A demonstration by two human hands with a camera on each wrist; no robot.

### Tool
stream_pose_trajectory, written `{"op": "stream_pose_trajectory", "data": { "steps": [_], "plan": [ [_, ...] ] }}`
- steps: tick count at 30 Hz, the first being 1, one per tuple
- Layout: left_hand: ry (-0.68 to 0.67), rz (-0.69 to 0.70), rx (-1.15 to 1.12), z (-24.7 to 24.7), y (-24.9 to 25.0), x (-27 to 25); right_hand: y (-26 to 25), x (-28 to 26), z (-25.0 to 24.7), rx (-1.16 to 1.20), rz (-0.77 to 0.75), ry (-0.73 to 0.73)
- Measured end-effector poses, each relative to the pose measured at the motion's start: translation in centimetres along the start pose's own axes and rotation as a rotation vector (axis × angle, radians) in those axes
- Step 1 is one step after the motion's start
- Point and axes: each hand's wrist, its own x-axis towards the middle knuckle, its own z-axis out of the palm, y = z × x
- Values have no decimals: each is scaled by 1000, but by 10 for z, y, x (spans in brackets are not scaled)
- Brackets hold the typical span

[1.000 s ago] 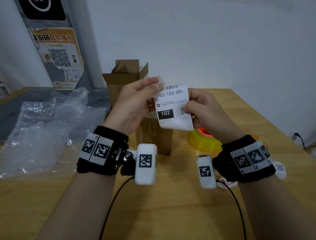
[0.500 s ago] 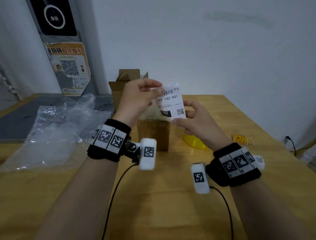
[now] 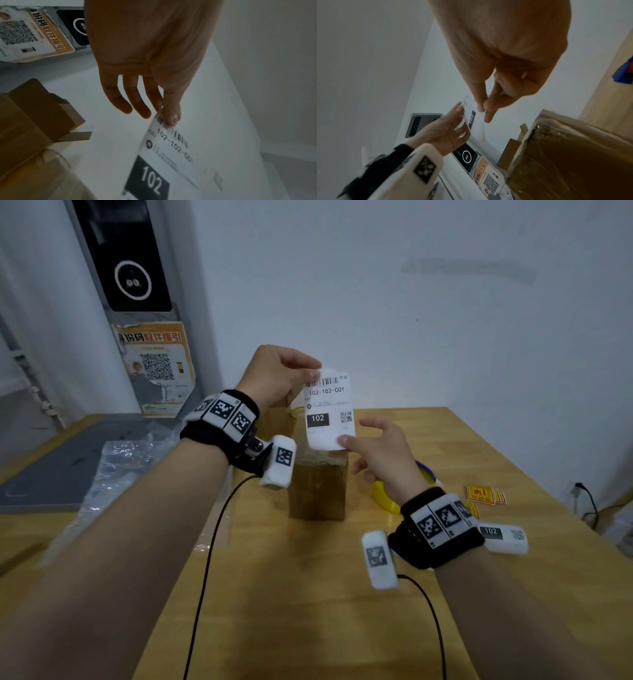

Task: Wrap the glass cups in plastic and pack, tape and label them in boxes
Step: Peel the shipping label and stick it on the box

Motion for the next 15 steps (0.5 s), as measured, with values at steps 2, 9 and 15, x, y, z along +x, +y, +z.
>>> {"op": "stream_pose_trajectory", "data": {
  "steps": [2,9,15],
  "plan": [
    [-42,-17,66,-2,-13,18,-1,3,6,-25,37,14],
    [-180,-109,229,1,-54,71,5,30,20,-201,71,43],
    [-263,-150,294,12,-87,96,8,60,29,-283,103,26]
  ]
}}
